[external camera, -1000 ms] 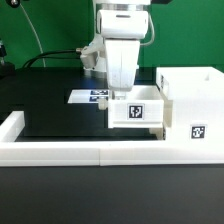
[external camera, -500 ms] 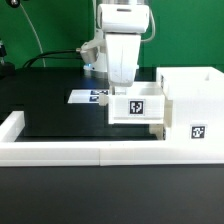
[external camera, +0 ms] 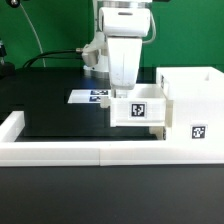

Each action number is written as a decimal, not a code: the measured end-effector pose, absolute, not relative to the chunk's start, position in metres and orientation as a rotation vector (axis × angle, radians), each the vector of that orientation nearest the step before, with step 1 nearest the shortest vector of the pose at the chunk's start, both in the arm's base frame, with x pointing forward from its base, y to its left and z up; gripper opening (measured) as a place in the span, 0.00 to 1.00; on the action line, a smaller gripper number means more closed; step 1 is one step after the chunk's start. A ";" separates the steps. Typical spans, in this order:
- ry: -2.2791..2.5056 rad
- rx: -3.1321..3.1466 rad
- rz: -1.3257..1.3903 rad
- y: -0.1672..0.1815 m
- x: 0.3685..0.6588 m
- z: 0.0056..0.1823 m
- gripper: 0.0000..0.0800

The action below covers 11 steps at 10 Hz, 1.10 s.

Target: Assemble drawer

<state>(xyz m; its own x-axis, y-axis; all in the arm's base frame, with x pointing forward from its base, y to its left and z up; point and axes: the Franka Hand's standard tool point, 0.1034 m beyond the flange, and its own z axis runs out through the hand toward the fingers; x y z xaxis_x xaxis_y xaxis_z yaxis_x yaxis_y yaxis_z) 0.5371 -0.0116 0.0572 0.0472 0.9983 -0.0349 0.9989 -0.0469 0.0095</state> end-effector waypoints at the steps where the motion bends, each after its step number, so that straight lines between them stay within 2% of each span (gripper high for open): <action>1: 2.149 2.251 -0.031 -0.011 0.536 0.056 0.06; 11: 2.167 2.237 -0.031 -0.003 0.539 0.056 0.06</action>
Offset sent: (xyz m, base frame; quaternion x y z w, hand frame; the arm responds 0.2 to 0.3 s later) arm 0.0012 0.0046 0.0005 -0.0164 0.0038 -0.0075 0.9998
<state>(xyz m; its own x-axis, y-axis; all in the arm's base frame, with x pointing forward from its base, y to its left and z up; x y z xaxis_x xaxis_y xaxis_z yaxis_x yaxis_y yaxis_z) 0.5390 -0.0032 0.0563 0.0319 0.9990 -0.0329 0.9995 -0.0317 0.0052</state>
